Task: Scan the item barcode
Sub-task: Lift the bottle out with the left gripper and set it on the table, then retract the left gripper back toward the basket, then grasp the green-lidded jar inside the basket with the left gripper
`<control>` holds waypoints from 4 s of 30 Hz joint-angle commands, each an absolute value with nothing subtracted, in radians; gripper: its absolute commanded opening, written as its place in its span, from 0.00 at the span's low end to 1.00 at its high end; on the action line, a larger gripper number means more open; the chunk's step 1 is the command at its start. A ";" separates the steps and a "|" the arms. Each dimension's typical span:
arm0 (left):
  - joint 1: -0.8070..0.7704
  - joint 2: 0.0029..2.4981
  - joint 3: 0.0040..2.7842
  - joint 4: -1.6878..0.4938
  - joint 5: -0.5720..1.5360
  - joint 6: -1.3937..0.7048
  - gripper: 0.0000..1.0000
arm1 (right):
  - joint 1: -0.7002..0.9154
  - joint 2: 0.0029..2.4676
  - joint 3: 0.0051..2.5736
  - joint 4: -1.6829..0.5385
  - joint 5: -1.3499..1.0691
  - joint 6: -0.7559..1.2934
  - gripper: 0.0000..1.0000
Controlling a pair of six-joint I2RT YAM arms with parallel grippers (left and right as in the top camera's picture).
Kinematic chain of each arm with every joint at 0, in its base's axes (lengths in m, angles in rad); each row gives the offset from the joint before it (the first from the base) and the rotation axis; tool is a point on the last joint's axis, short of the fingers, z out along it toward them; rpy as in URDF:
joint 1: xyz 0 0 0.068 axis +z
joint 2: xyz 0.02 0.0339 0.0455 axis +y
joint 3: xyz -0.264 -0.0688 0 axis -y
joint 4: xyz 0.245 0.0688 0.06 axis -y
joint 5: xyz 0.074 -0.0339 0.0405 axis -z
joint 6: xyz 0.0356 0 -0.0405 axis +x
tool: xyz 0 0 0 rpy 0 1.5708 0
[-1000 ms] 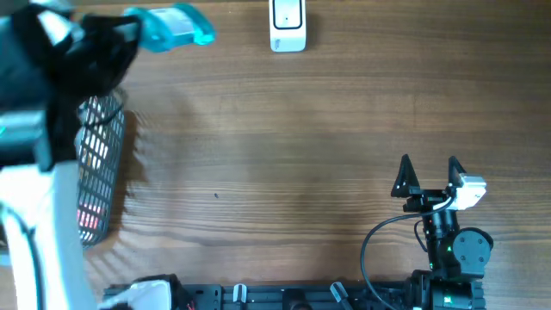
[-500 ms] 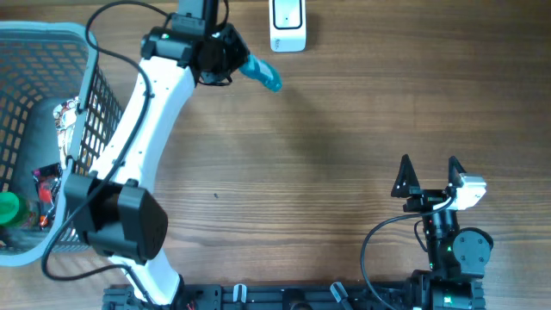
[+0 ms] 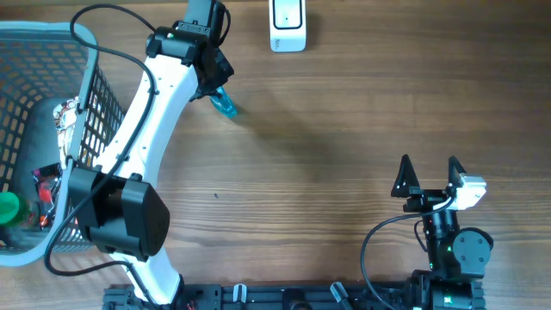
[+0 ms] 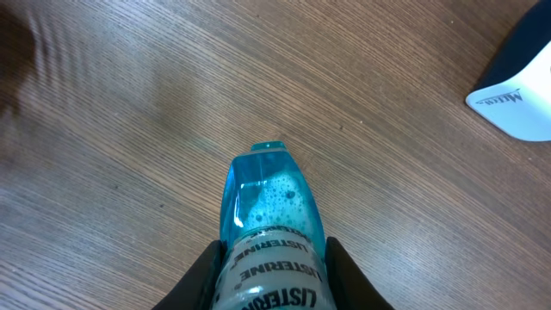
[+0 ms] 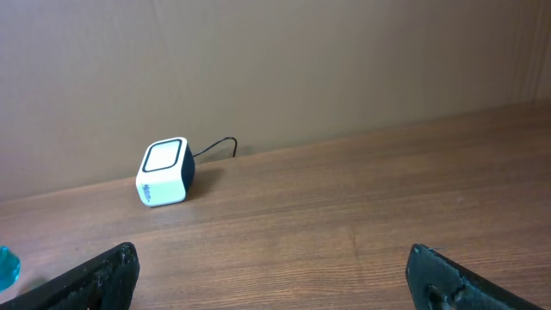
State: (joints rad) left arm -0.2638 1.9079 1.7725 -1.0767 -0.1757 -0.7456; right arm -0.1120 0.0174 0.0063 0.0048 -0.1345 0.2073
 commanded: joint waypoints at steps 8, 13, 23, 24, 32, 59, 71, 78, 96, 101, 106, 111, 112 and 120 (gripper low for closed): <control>-0.280 2.009 1.784 -1.078 -0.204 -0.738 0.15 | -0.108 0.009 0.005 0.010 -0.147 0.202 1.00; -0.280 2.009 1.784 -1.074 -0.203 -0.738 0.19 | -0.108 0.009 0.005 0.010 -0.147 0.202 1.00; -0.280 2.009 1.784 -1.074 -0.199 -0.738 0.48 | -0.108 0.009 0.005 0.010 -0.147 0.202 1.00; -0.280 2.009 1.784 -1.074 -0.199 -0.738 0.50 | -0.108 0.009 0.005 0.010 -0.147 0.202 1.00; -0.280 2.001 1.784 -1.074 -0.199 -0.738 0.56 | -0.108 0.009 0.005 0.010 -0.147 0.202 1.00; 0.166 1.468 2.193 -1.454 -0.420 -0.737 1.00 | -0.108 0.009 0.005 0.010 -0.147 0.202 1.00; 0.614 1.621 1.848 -1.460 -0.414 -0.657 1.00 | -0.108 0.009 0.005 0.010 -0.147 0.202 1.00; 0.649 1.612 1.655 -1.318 -0.402 -0.457 1.00 | -0.108 0.009 0.005 0.010 -0.147 0.202 0.99; 0.943 1.445 1.275 -0.958 -0.307 -0.232 1.00 | -0.108 0.009 0.005 0.009 -0.147 0.202 1.00; 0.945 1.454 1.274 -0.909 -0.307 -0.212 1.00 | -0.108 0.009 0.005 0.010 -0.147 0.202 1.00; 0.944 1.532 1.274 -0.902 -0.303 -0.186 1.00 | -0.108 0.009 0.005 0.010 -0.147 0.202 1.00; 0.944 1.602 1.274 -0.881 -0.303 -0.133 1.00 | -0.108 0.009 0.005 0.010 -0.147 0.202 1.00; 0.945 1.610 1.274 -0.875 -0.303 -0.115 1.00 | -0.108 0.009 0.005 0.010 -0.147 0.202 1.00; 0.945 1.645 1.274 -0.815 -0.284 -0.109 1.00 | -0.108 0.009 0.005 0.010 -0.147 0.202 1.00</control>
State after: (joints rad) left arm 0.9382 1.6176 1.2819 -0.8249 -0.3004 -0.1307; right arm -0.1120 0.0174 0.0063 0.0048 -0.1349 0.2070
